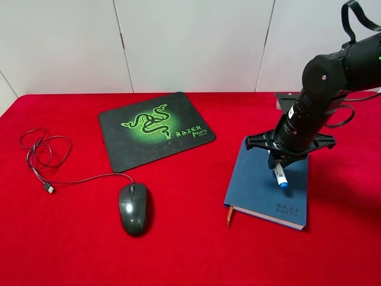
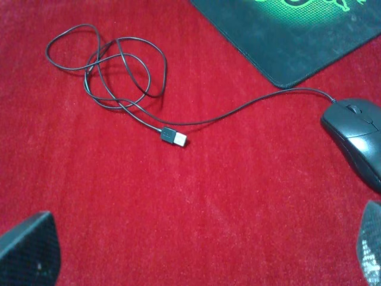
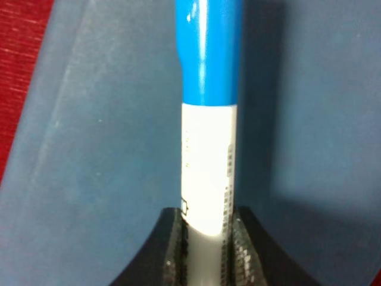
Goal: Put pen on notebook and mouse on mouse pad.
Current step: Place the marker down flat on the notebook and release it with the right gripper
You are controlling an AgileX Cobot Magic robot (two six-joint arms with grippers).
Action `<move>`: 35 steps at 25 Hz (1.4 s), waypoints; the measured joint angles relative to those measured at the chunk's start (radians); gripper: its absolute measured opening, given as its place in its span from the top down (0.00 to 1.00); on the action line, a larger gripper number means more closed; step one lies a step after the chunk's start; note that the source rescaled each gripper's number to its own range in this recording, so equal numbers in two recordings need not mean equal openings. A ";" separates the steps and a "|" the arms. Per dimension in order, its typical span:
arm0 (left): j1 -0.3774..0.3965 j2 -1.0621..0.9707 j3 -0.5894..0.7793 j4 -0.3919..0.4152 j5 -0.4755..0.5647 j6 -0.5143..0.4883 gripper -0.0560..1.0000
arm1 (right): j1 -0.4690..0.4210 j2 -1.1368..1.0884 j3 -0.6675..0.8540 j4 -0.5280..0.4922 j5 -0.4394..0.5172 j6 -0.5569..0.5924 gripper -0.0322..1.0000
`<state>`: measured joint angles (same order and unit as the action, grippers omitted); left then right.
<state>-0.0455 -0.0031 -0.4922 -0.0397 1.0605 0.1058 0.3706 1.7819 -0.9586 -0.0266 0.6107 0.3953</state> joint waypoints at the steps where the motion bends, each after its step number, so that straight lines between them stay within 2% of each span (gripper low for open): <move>1: 0.000 0.000 0.000 0.000 0.000 0.000 0.00 | 0.000 0.000 0.000 -0.007 0.000 0.003 0.97; 18: 0.000 0.000 0.000 -0.001 0.000 0.000 0.00 | 0.000 0.018 0.000 -0.070 -0.017 0.007 0.97; 35: 0.000 0.000 0.000 -0.001 0.000 0.000 0.00 | 0.000 0.044 0.000 -0.088 0.001 0.007 0.97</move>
<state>-0.0455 -0.0031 -0.4922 -0.0405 1.0605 0.1058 0.3706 1.8260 -0.9586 -0.1147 0.6120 0.4024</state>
